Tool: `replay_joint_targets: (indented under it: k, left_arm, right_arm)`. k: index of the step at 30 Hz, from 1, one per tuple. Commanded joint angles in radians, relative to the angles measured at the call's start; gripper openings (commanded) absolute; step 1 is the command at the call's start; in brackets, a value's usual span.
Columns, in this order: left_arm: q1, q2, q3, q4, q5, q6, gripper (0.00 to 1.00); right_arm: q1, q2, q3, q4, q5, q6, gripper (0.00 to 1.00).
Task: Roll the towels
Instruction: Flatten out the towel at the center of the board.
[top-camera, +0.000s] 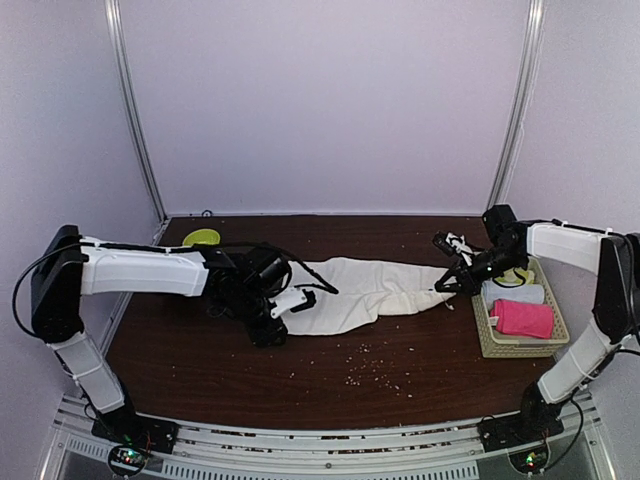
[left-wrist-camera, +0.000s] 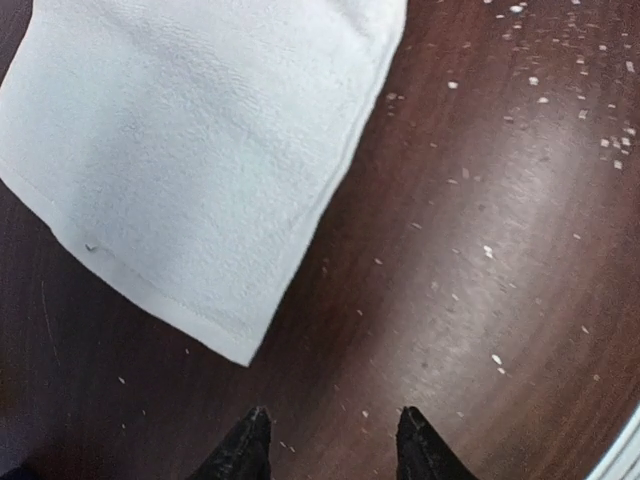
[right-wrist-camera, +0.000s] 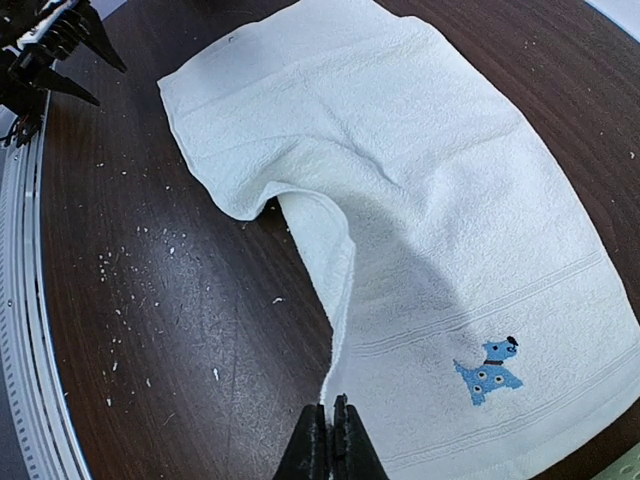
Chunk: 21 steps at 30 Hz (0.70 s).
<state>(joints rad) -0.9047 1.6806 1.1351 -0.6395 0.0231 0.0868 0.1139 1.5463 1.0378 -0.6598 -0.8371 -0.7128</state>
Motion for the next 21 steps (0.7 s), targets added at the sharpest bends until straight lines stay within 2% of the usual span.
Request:
replay_joint_targets:
  k: [1,7,15,21]
  left_arm:
    - [0.036,0.114,0.108,0.071,-0.069,0.092,0.45]
    - [0.065,0.233,0.137,0.053,-0.095,0.138,0.46]
    - [0.093,0.250,0.112,0.038,-0.059,0.119,0.45]
    - [0.108,0.319,0.132,0.000,-0.066,0.112,0.39]
  right_arm:
    - [0.006,0.015,0.022,-0.025,-0.031,-0.024,0.00]
    - [0.007,0.005,0.016,-0.028,-0.037,-0.027,0.00]
    - [0.006,0.016,0.022,-0.027,-0.044,-0.027,0.00]
    - [0.006,0.029,0.034,-0.034,-0.045,-0.026,0.00]
